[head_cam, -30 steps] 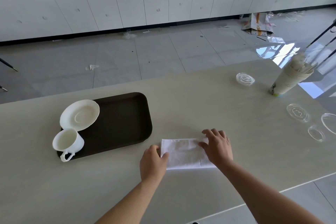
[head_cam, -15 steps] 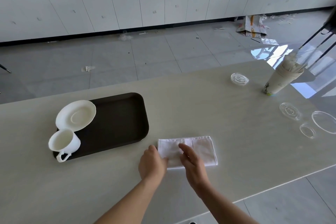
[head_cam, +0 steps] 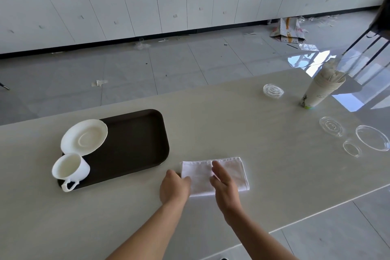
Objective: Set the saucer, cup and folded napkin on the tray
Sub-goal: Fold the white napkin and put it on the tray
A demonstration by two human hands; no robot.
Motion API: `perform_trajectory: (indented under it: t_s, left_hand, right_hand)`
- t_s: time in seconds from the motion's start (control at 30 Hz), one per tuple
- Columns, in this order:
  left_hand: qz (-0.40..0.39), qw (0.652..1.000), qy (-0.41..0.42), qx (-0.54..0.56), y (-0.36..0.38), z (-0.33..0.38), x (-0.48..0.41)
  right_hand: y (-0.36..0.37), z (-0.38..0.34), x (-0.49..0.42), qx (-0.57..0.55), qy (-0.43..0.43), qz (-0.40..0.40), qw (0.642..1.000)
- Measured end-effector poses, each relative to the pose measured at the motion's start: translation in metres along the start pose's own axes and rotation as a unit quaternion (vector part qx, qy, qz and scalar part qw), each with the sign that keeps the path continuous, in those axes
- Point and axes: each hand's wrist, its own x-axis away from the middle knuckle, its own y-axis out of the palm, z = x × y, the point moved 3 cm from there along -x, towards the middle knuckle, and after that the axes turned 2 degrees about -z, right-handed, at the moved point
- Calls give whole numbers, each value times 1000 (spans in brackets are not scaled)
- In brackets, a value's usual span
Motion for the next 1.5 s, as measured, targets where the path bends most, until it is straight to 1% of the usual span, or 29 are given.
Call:
perform_trajectory:
  t_s: [0.07, 0.13, 0.23, 0.3, 0.33, 0.4, 0.47, 0.5, 0.53, 0.57, 0.67, 0.73, 0.83, 0.93, 1.07, 1.17, 1.23, 1.33, 1.37, 1.43, 1.5]
  left_hand:
    - [-4, 999, -9, 36, -2, 2, 0]
    - [-25, 993, -24, 108, -2, 4, 0]
    - [-71, 968, -37, 237, -1, 6, 2]
    - [-75, 963, -22, 259, -3, 8, 4]
    - [-70, 965, -6, 254, -4, 9, 6]
    - [-59, 969, 24, 237, -7, 13, 12]
    - [-48, 973, 62, 216, -10, 21, 18]
    - [-41, 974, 77, 208, -12, 25, 21]
    - [-34, 975, 90, 202, -12, 28, 23]
    - [-28, 974, 104, 197, -12, 31, 25]
    - [-19, 974, 139, 180, -8, 41, 32]
    - [-21, 972, 159, 171, -4, 49, 39]
    - [-15, 970, 197, 140, 6, 68, 47]
    - [2, 968, 235, 84, 23, 87, 54]
    - [20, 965, 262, 8, 49, 102, 63]
    - [17, 958, 287, -22, 65, 108, 68]
    - [4, 943, 325, -64, 75, 108, 72]
    - [1, 897, 401, -188, 86, 97, 77]
    - [-11, 882, 425, -205, 89, 90, 78]
    - [-71, 859, 469, -191, 93, 74, 76]
    - [-126, 852, 484, -153, 89, 57, 72]
  right_hand:
    - [3, -6, -8, 15, 12, -14, 1000]
    - [3, -11, -13, 19, 20, -18, 999]
    - [-2, -11, -7, -14, 5, -11, 1000]
    - [-10, -8, 1, -22, -13, 7, 1000]
    - [-16, -7, 5, -20, -26, 30, 999]
    - [-36, -10, 10, 24, -56, 121, 991]
    - [-61, -15, 10, 109, -75, 229, 964]
    - [-72, -16, 8, 153, -73, 260, 951]
    - [-81, -17, 5, 194, -63, 270, 941]
    - [-88, -16, 1, 230, -39, 258, 938]
    - [-92, -13, -12, 294, 33, 182, 938]
    - [-91, -12, -18, 320, 36, 161, 933]
    - [-94, -14, -22, 312, 38, 165, 935]
    - [-99, -15, -23, 280, 34, 158, 946]
    - [-102, -10, -24, 246, 34, 143, 958]
    - [-104, -7, -24, 212, 39, 133, 967]
    - [-105, -5, -25, 169, 48, 134, 975]
    - [-108, -6, -26, 145, 43, 148, 977]
    - [-108, -8, -25, 145, 37, 146, 978]
    - [-106, -12, -24, 163, 25, 135, 977]
    - [-102, -12, -22, 208, 11, 120, 971]
